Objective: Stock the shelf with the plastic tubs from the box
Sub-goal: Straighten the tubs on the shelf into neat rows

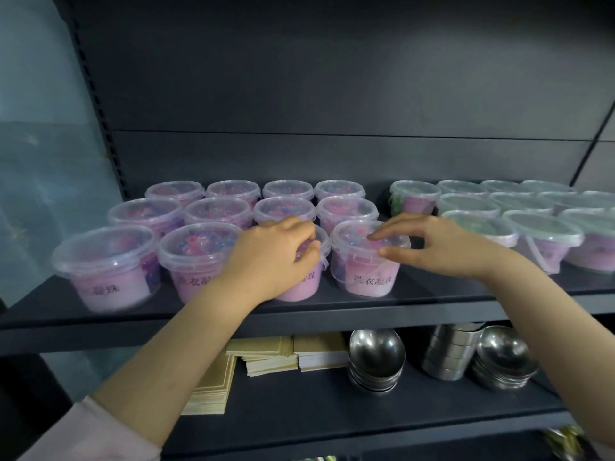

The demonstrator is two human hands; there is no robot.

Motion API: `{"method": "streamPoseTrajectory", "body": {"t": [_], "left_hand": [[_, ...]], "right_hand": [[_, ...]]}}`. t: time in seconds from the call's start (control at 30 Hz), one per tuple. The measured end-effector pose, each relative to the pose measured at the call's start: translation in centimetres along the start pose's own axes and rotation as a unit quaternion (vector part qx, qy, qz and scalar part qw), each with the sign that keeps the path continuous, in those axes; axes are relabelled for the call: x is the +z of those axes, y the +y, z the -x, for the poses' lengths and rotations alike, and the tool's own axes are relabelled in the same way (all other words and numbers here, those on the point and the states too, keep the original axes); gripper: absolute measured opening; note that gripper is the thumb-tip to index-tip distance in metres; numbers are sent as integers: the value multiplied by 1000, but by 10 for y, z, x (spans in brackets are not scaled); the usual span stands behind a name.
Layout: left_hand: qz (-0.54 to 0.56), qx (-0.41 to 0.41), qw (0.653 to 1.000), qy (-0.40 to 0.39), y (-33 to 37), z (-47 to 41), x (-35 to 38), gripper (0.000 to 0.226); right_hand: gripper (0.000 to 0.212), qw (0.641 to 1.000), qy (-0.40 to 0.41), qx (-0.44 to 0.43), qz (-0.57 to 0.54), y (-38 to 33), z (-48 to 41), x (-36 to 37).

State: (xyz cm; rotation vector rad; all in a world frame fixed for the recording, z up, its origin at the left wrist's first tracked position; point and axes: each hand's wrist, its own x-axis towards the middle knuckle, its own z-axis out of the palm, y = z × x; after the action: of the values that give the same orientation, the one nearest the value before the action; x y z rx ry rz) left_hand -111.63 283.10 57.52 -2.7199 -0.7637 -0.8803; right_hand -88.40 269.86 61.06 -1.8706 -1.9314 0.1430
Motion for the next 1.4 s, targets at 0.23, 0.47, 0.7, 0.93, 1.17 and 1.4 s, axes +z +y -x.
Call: {"method": "streamPoseTrajectory", "body": {"t": [0.23, 0.47, 0.7, 0.93, 1.17, 1.4], "left_hand": [[53, -53, 995, -64, -4, -8, -2, 29], [147, -76, 985, -48, -5, -19, -19, 43], [165, 5, 986, 1, 66, -46, -1, 29], [50, -28, 998, -2, 98, -51, 26, 36], [32, -48, 998, -5, 99, -53, 29, 23], [2, -65, 998, -17, 105, -54, 28, 19]], "right_hand": [[27, 998, -21, 53, -25, -5, 1, 1], [20, 975, 145, 106, -133, 19, 18, -19], [21, 973, 147, 177, 23, 93, 45, -49], [27, 992, 58, 107, 40, 125, 54, -64], [32, 999, 32, 15, -16, 102, 47, -52], [33, 995, 92, 3, -28, 87, 42, -34]]}}
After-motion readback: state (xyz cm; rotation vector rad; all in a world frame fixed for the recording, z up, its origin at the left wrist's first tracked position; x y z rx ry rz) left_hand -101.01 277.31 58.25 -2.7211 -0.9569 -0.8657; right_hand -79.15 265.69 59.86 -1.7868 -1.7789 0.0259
